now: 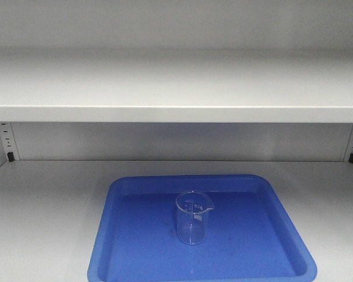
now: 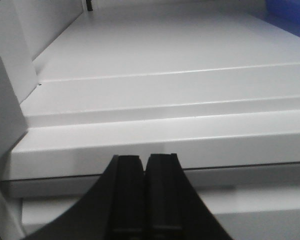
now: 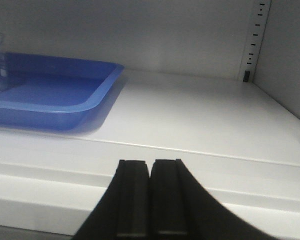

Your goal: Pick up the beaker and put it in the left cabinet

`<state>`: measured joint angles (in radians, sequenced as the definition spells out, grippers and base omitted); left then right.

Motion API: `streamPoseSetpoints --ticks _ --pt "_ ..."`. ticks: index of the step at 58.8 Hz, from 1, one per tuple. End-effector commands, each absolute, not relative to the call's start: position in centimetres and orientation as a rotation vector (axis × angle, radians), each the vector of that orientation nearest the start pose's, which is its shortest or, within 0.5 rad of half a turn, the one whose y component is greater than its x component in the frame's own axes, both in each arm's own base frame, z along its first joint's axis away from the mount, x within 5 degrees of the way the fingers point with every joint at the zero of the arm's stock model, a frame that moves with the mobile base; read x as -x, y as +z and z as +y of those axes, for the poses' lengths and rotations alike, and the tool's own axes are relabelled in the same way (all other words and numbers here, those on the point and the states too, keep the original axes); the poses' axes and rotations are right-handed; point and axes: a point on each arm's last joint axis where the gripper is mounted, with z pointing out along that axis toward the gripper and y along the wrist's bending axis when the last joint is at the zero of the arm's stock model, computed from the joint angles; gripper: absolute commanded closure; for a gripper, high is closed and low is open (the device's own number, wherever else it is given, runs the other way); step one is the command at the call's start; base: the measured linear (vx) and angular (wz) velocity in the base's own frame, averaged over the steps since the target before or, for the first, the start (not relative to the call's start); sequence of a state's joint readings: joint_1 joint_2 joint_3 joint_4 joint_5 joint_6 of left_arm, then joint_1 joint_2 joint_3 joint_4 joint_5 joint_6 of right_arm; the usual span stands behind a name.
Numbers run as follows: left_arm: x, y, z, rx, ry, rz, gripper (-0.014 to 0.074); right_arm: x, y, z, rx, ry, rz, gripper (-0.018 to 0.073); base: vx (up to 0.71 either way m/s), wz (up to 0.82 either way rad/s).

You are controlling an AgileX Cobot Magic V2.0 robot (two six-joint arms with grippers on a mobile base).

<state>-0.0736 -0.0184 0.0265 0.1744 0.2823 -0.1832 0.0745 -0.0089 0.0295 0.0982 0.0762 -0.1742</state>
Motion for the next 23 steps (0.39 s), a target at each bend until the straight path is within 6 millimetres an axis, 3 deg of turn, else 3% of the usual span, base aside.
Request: streamPoseSetpoints --ticks 1,23 --pt "-5.45 19.18 -0.09 -0.021 -0.04 1.667 0.0593 -5.6 20.36 0.37 0.111 -0.014 1.484 0.0568 0.0 0.0" --pt "-5.45 19.18 -0.09 -0.021 -0.04 1.667 0.0593 -5.6 20.36 0.37 0.111 -0.014 1.484 0.0568 0.0 0.0"
